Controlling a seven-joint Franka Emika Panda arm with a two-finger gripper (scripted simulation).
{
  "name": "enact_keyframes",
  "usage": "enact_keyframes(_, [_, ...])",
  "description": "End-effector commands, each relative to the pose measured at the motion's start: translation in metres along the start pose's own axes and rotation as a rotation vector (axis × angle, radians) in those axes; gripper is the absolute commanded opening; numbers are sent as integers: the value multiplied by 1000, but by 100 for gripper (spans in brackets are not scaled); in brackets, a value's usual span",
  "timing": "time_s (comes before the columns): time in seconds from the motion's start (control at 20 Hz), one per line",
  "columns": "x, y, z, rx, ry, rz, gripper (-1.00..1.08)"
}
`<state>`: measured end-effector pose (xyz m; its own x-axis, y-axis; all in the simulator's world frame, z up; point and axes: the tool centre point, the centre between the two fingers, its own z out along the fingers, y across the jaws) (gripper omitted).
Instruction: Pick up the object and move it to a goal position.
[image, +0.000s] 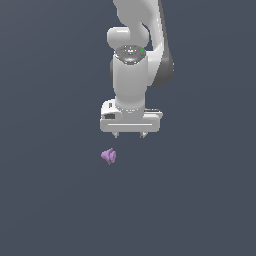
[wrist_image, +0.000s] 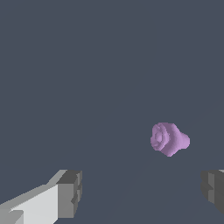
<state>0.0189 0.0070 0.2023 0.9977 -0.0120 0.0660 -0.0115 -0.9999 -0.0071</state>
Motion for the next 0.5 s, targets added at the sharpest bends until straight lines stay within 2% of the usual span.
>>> enact_keyframes(0.0, [0,0,0,0,0,0,100])
enact_keyframes(0.45, [0,-18,-13,-4,7,-27,100])
